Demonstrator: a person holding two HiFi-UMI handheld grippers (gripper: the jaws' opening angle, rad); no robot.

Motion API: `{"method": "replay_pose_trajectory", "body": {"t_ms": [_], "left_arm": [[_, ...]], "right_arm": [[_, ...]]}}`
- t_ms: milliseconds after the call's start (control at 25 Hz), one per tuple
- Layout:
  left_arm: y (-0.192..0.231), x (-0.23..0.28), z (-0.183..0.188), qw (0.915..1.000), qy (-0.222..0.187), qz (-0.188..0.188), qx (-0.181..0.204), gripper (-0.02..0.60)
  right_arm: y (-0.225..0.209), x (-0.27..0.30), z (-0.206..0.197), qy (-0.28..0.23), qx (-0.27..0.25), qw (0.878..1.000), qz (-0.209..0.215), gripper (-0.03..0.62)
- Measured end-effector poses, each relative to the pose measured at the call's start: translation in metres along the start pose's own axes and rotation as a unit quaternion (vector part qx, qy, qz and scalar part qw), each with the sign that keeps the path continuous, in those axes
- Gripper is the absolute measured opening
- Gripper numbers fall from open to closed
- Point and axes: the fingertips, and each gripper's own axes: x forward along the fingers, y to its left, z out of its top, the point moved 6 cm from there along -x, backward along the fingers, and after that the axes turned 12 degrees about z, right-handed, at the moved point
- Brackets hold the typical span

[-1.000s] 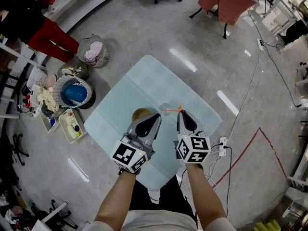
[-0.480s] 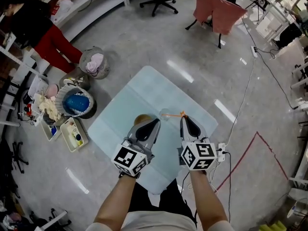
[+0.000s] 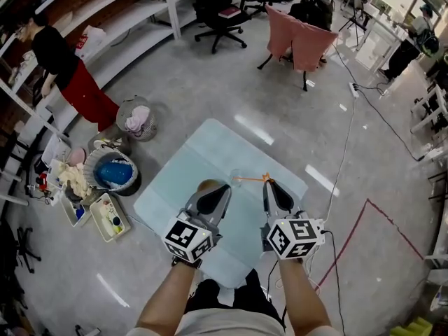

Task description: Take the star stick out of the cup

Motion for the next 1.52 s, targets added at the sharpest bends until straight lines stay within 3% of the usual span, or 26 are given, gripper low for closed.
{"method": "replay_pose_trajectory", "body": {"t_ms": [1120, 1520], "left_arm": [[-0.042, -0.092, 0.130, 0.9956, -0.057, -0.048, 0.056, 0.005], [-0.054, -0.104, 0.139, 0.9940, -0.067, -0.052, 0.068, 0.005]], "right_arm": [[0.119, -0.094, 0.115, -0.116, -0.072, 0.991, -0.015, 0.029], [0.133, -0.112, 0.121, -0.124, -0.080, 0.989, -0.017, 0.028]]}}
